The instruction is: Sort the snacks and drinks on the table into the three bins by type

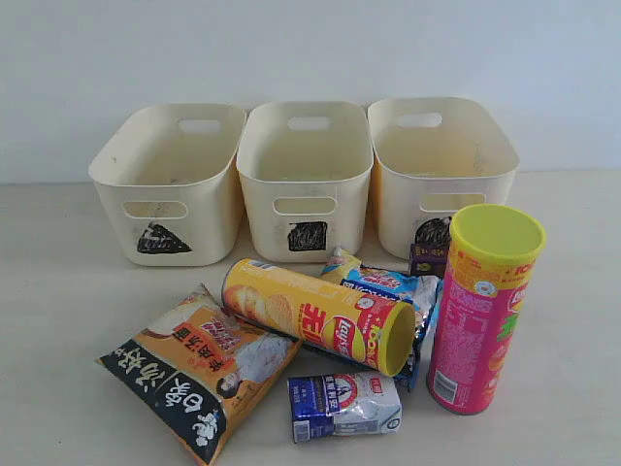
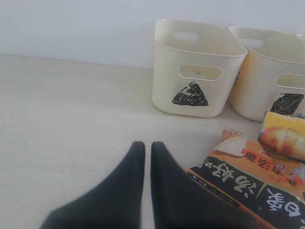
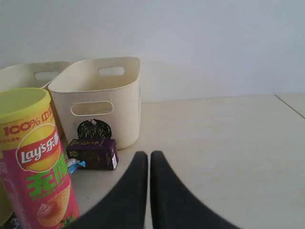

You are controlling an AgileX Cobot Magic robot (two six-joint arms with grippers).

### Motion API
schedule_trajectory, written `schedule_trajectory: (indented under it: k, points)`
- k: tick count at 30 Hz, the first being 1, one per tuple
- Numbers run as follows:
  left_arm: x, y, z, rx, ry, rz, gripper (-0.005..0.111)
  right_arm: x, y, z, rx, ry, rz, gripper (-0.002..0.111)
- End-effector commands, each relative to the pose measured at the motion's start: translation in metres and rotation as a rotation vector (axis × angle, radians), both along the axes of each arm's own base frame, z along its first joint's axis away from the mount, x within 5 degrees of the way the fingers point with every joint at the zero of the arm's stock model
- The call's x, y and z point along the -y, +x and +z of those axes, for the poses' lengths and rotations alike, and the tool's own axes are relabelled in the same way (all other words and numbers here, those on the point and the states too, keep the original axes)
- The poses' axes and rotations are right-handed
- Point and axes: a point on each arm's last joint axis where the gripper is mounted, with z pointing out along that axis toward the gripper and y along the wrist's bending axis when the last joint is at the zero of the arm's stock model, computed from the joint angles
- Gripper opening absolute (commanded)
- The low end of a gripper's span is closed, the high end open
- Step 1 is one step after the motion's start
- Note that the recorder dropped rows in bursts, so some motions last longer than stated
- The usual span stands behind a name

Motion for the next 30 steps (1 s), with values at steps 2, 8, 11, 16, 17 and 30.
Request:
schedule_trajectory:
  k: [2, 8, 11, 16, 17, 30]
  points:
    - [0.000, 0.000, -0.001, -0.001, 0.008, -0.004, 0.004, 0.001, 0.000, 0.005, 0.067, -0.007, -0.006, 0.000]
    - [0.000, 0.000, -0.001, -0.001, 0.008, -0.003, 0.004, 0.003, -0.003, 0.026, 0.305, 0.011, -0.031, 0.000]
    - [0.000, 0.000, -0.001, -0.001, 0.008, -0.003, 0.004, 0.005, -0.005, 0.036, 0.409, 0.174, -0.028, 0.000]
    - [0.000, 0.000, -0.001, -0.001, 0.008, -0.003, 0.004, 0.004, -0.010, 0.056, 0.398, 0.342, 0.008, 0.000]
    - [0.000, 0.000, -0.001, -0.001, 0.008, -0.003, 0.004, 0.004, -0.011, 0.061, 0.402, 0.342, 0.011, 0.000]
    - [0.000, 0.000, -0.001, -0.001, 0.008, -0.003, 0.004, 0.005, 0.030, 0.133, 0.419, 0.400, 0.002, 0.000]
